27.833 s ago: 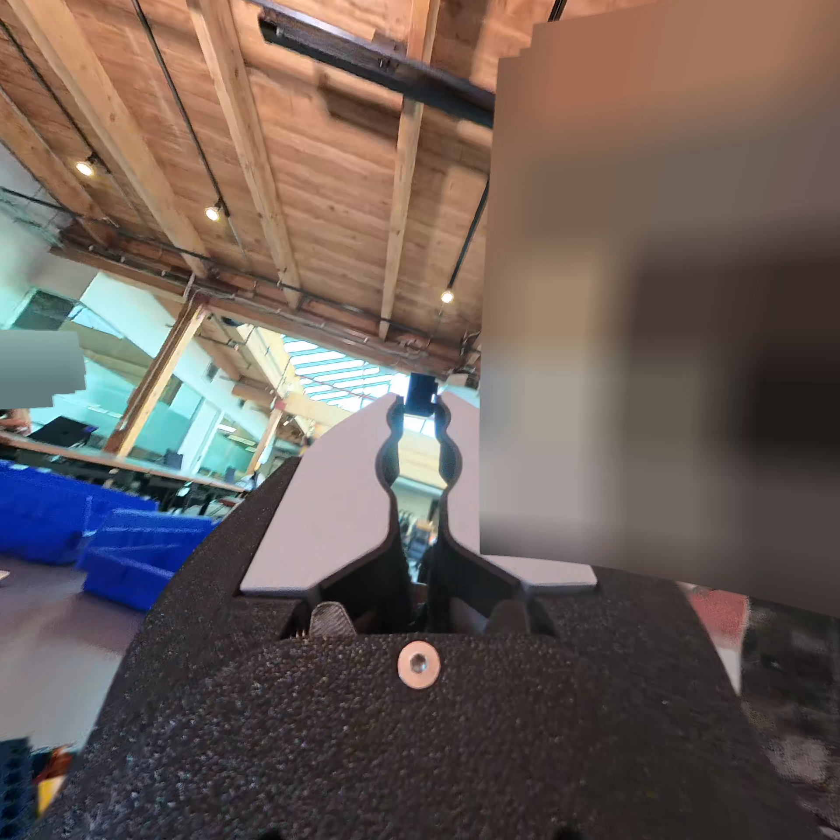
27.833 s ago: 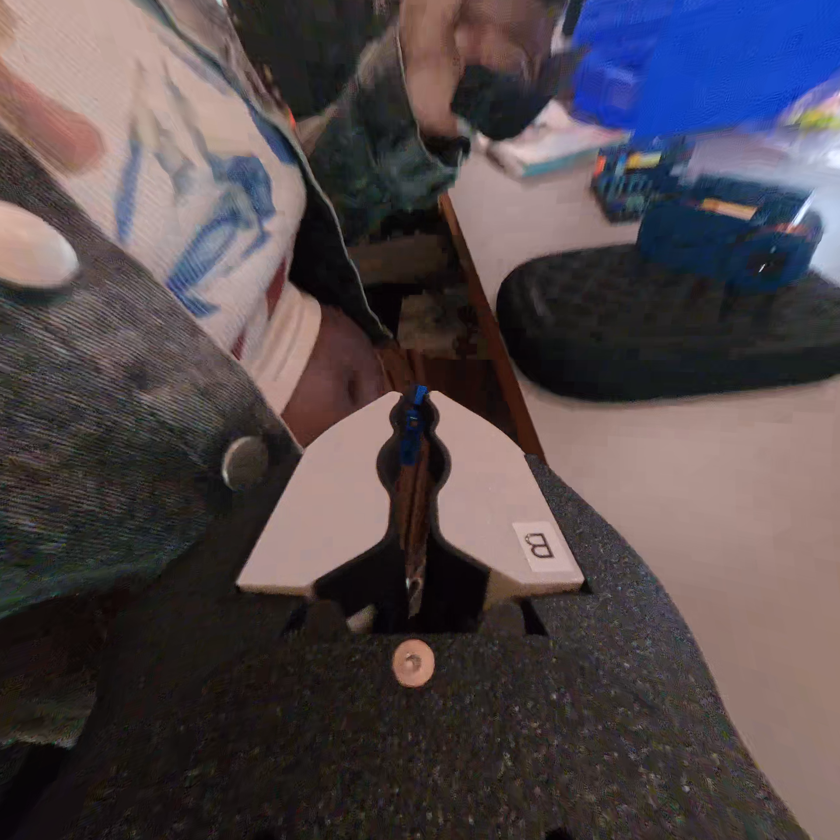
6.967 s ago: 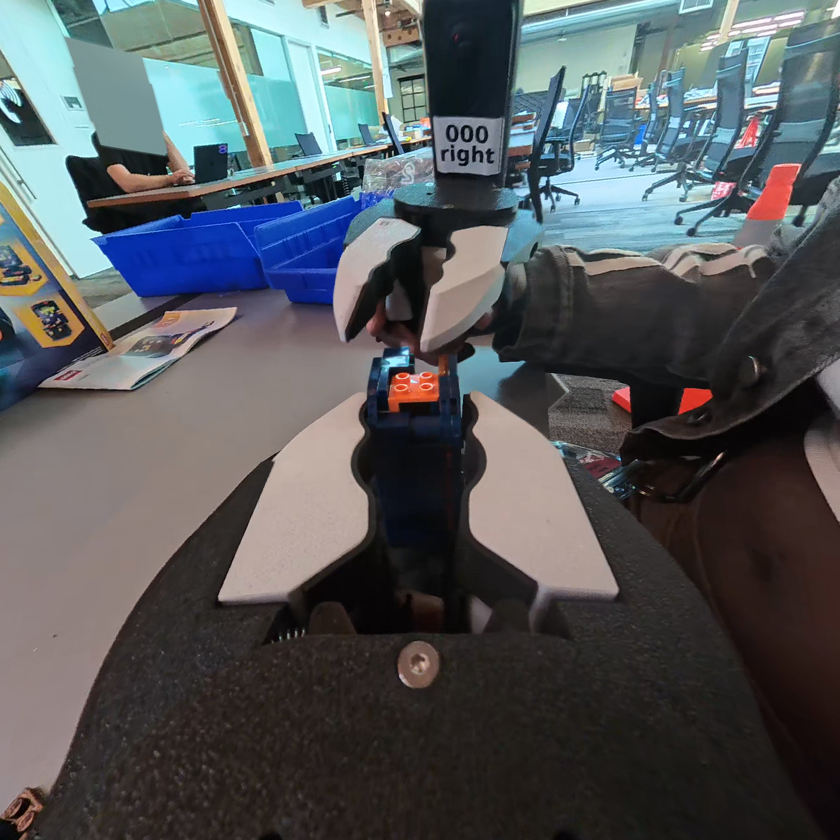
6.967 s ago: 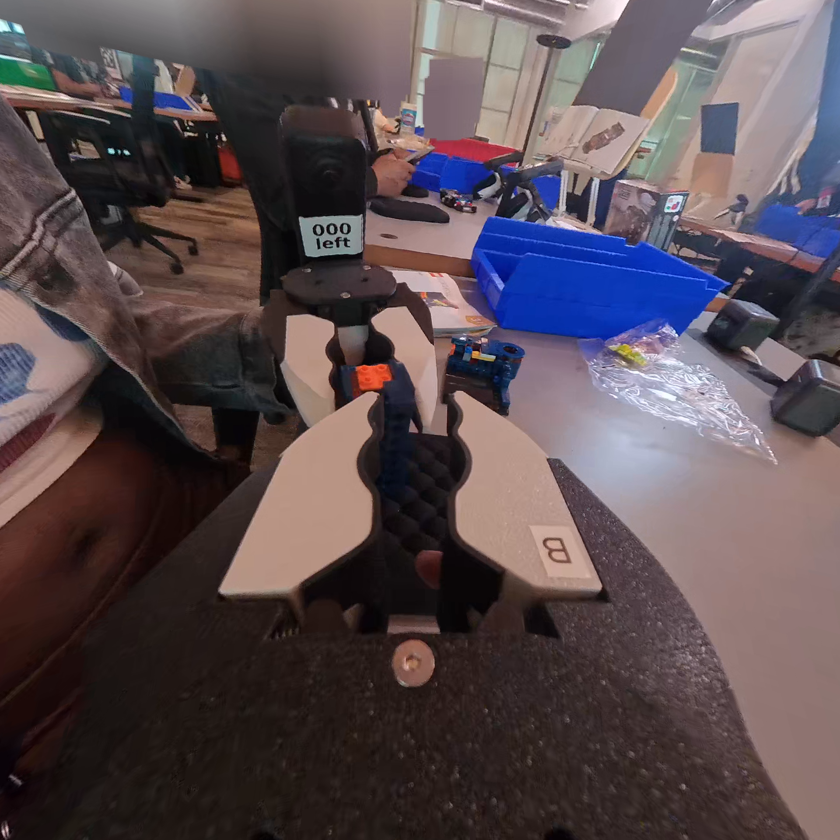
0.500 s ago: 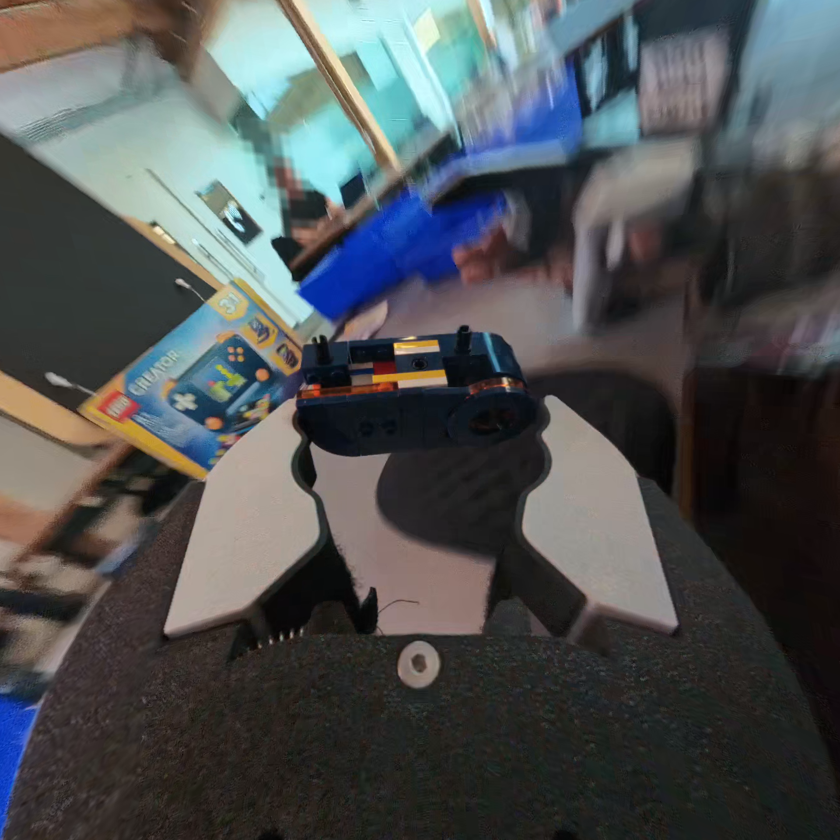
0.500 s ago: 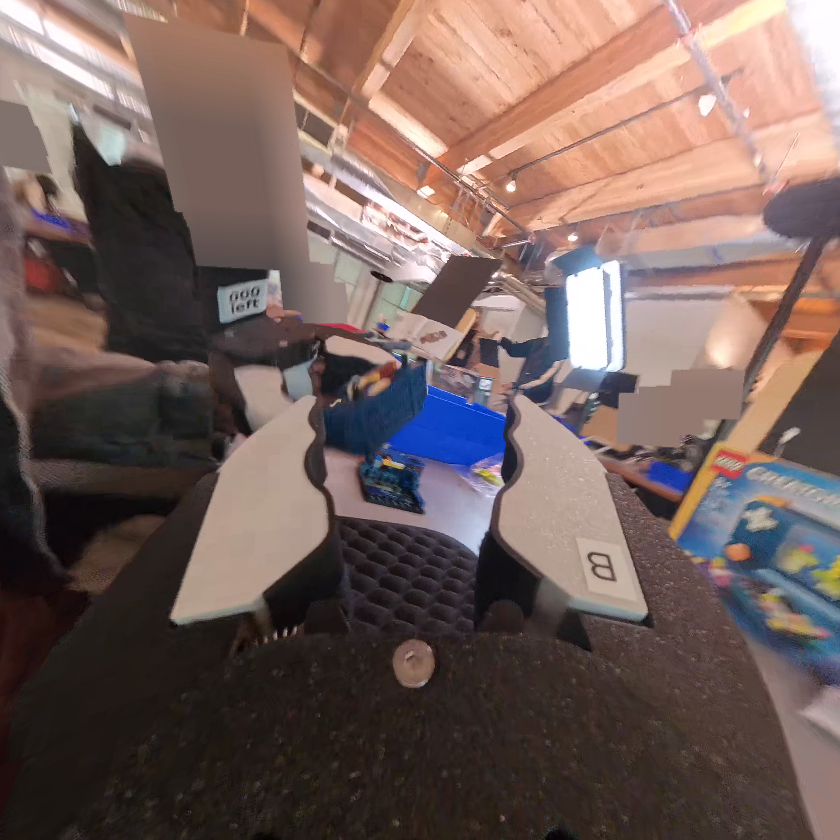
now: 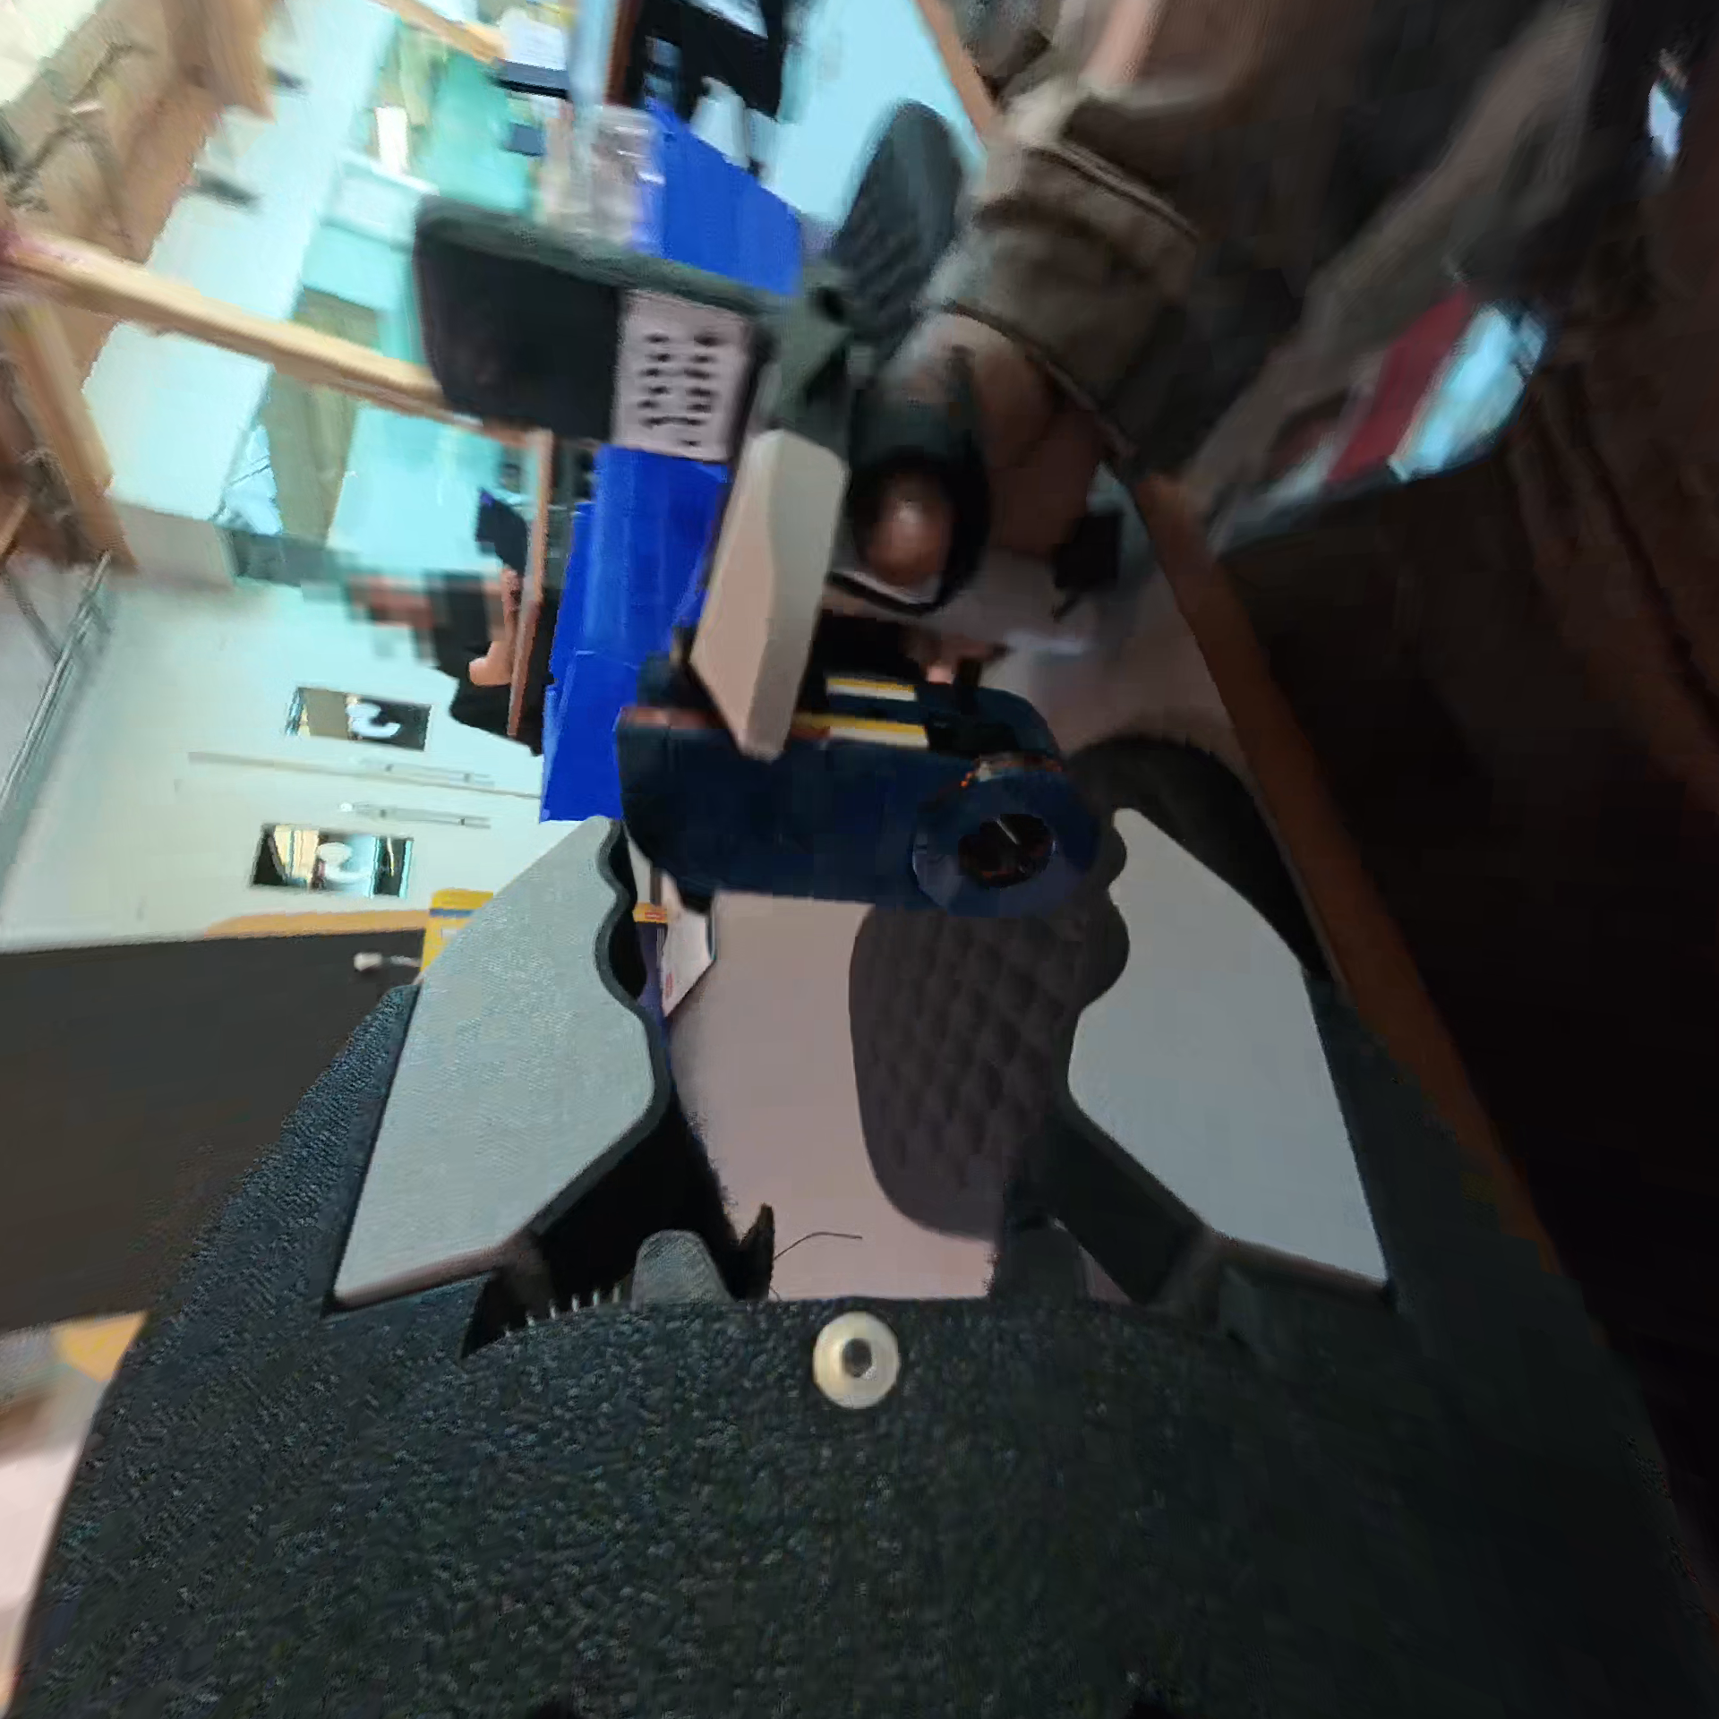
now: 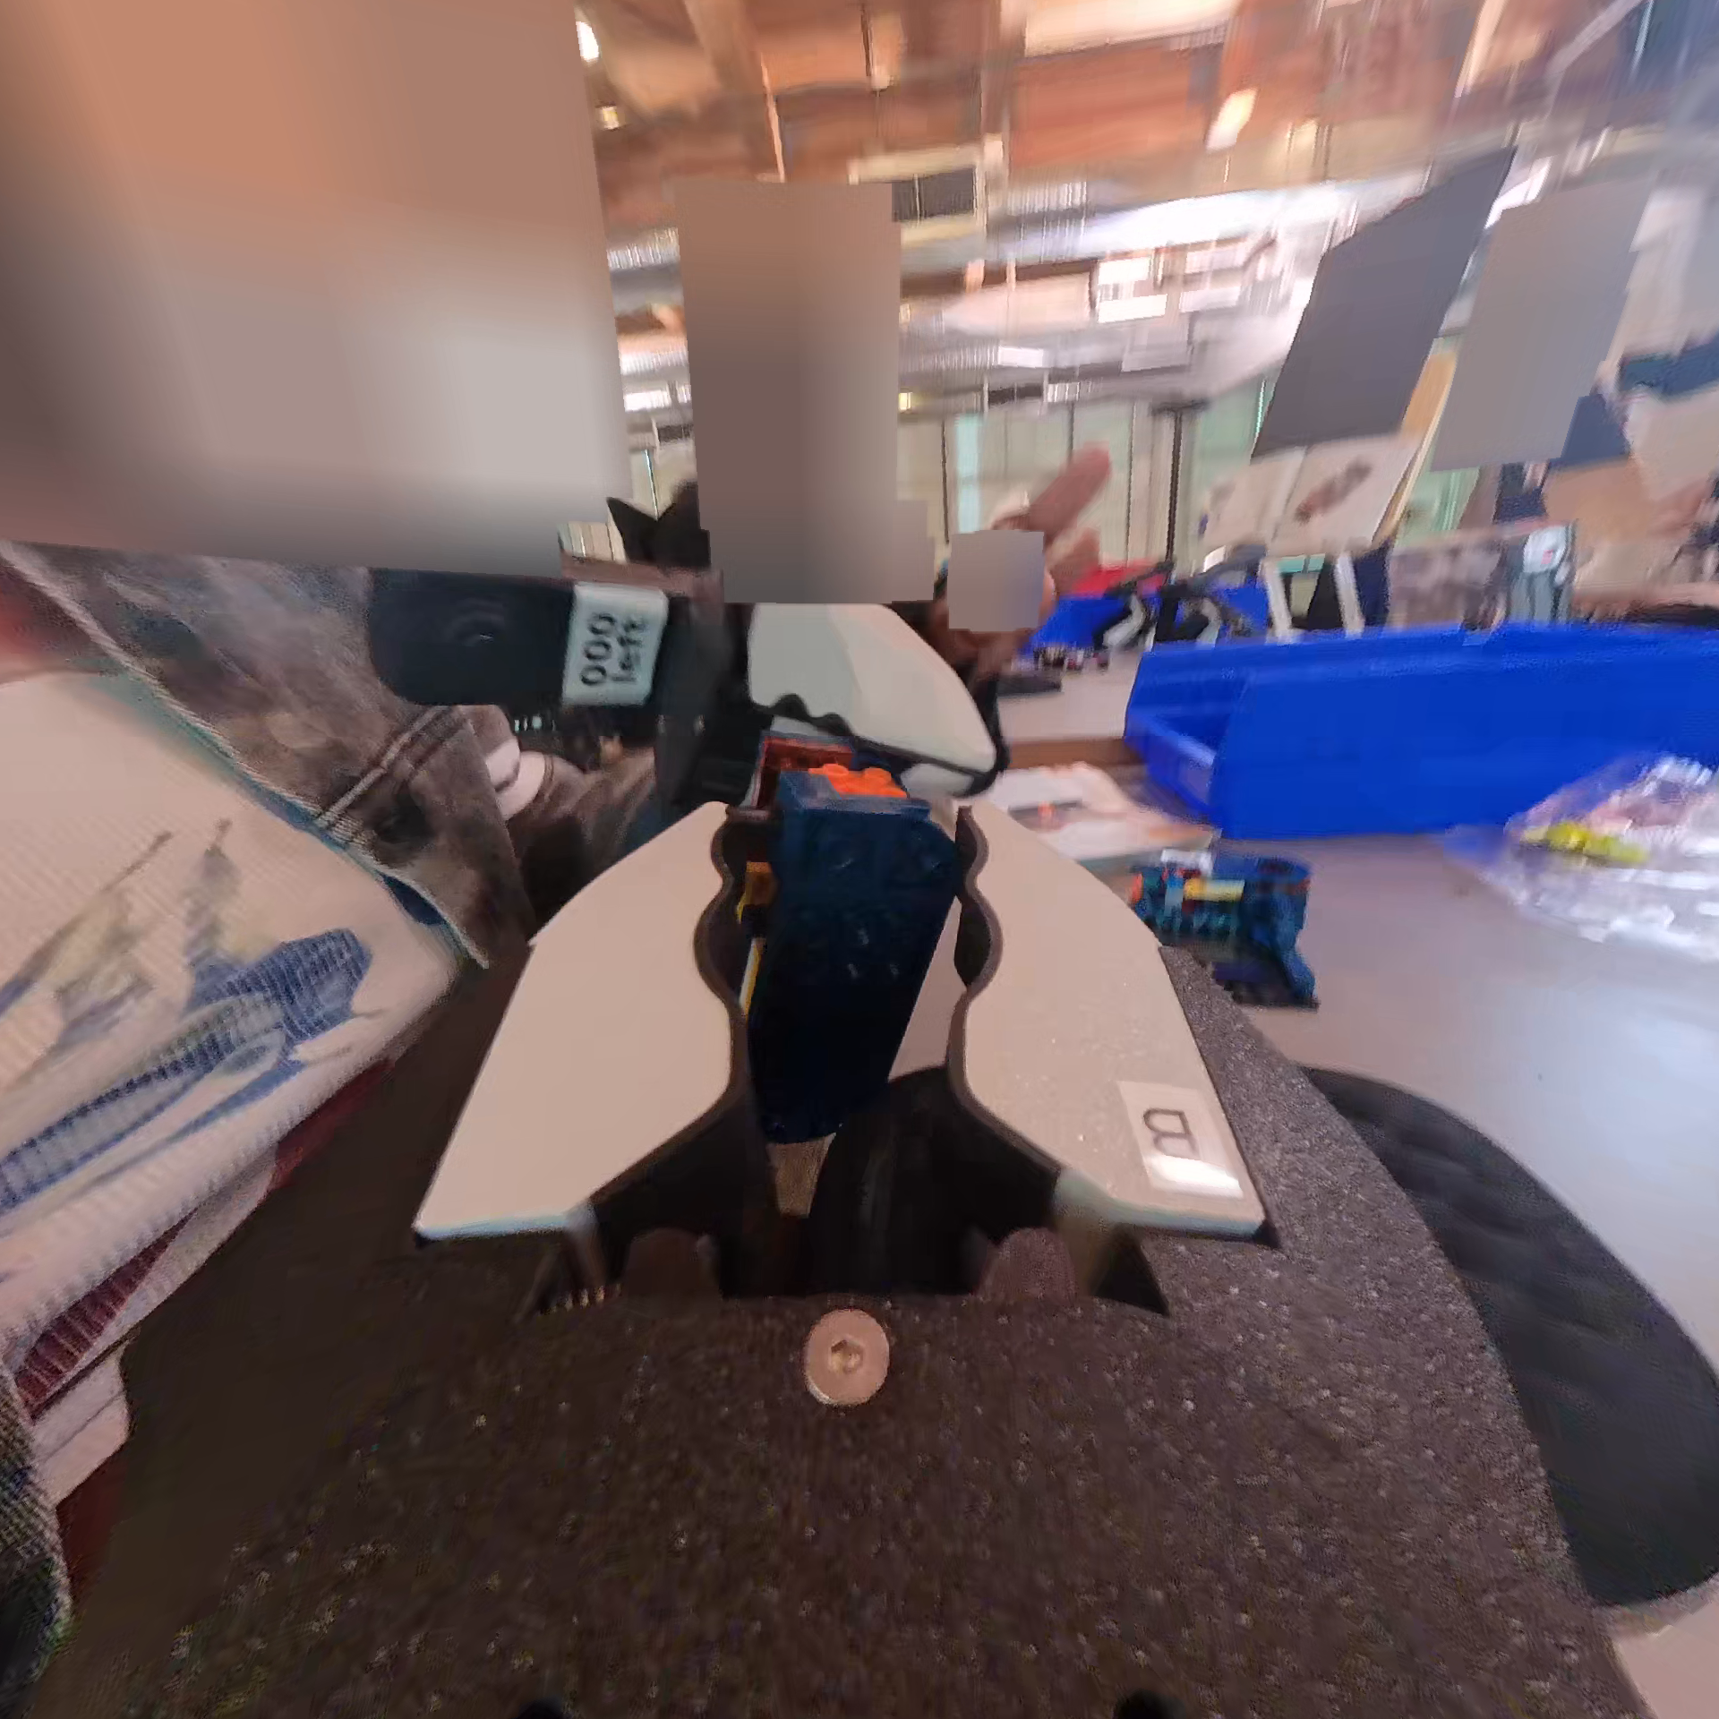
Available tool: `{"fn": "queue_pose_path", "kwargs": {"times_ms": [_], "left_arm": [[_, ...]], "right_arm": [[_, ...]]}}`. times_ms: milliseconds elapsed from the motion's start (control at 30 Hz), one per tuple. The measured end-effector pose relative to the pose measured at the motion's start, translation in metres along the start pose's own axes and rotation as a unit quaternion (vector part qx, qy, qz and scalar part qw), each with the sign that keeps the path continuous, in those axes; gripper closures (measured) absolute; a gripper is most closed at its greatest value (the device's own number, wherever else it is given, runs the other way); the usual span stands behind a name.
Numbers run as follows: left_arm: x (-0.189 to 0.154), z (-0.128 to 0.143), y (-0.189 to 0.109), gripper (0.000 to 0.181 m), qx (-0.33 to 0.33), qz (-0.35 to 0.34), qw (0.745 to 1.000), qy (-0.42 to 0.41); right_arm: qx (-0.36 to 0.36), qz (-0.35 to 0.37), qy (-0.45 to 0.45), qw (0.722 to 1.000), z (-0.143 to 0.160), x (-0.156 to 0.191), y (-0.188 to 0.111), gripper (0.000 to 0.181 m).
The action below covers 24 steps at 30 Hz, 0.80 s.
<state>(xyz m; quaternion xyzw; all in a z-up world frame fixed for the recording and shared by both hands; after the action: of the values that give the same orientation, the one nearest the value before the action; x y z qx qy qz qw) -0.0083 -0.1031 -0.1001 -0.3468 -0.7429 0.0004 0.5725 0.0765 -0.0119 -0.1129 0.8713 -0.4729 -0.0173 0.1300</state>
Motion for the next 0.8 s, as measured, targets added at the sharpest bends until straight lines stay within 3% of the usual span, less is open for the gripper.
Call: {"fn": "queue_pose_path", "kwargs": {"times_ms": [67,100,133,167,233,300,433,533,700,800], "left_arm": [[0.007,0.002,-0.003,0.079,-0.078,-0.065,0.987,-0.123],[0.010,0.003,-0.005,0.079,-0.140,-0.091,0.964,-0.208],[0.014,0.005,-0.008,0.078,-0.207,-0.113,0.924,-0.302],[0.017,0.007,-0.010,0.077,-0.275,-0.130,0.868,-0.392],[0.021,0.009,-0.008,0.093,-0.394,-0.143,0.759,-0.499],[0.019,0.010,0.004,0.100,-0.426,-0.130,0.718,-0.535],[0.014,0.007,0.019,0.106,-0.409,-0.133,0.734,-0.525],[0.013,0.006,0.022,0.096,-0.401,-0.126,0.746,-0.517],[0.012,0.008,0.021,0.096,-0.408,-0.133,0.739,-0.519],[0.010,0.005,0.019,0.108,-0.417,-0.134,0.746,-0.502]], "right_arm": [[-0.068,0.023,-0.016,0.997,-0.007,-0.002,-0.009,0.138],[-0.112,0.031,-0.020,0.993,-0.012,-0.003,-0.015,0.139],[-0.168,0.032,-0.021,0.985,-0.018,-0.003,-0.021,0.139],[-0.235,0.028,-0.024,0.971,-0.024,-0.003,-0.028,0.139],[-0.354,0.012,-0.029,0.935,-0.028,-0.002,-0.038,0.139],[-0.398,0.001,-0.010,0.917,-0.020,-0.005,-0.039,0.139],[-0.358,0.004,-0.027,0.933,-0.008,-0.005,-0.023,0.143],[-0.360,-0.007,-0.021,0.933,-0.007,-0.005,-0.019,0.143],[-0.366,-0.037,-0.028,0.930,-0.008,0.001,-0.020,0.143],[-0.363,-0.045,-0.034,0.930,-0.007,0.004,-0.019,0.143]]}}
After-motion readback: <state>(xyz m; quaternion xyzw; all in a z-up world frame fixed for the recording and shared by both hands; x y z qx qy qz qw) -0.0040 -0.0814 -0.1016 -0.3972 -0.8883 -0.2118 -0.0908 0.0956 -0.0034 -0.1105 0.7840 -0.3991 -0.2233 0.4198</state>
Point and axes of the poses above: each gripper's, where its closed fingertips meet, y out along the fingers, z out of its underside, x = y × z across the jaws, the point moved 8 cm from there along -y, back along the fingers, and after that the axes turned 4 degrees about z, right-handed, at the moved point
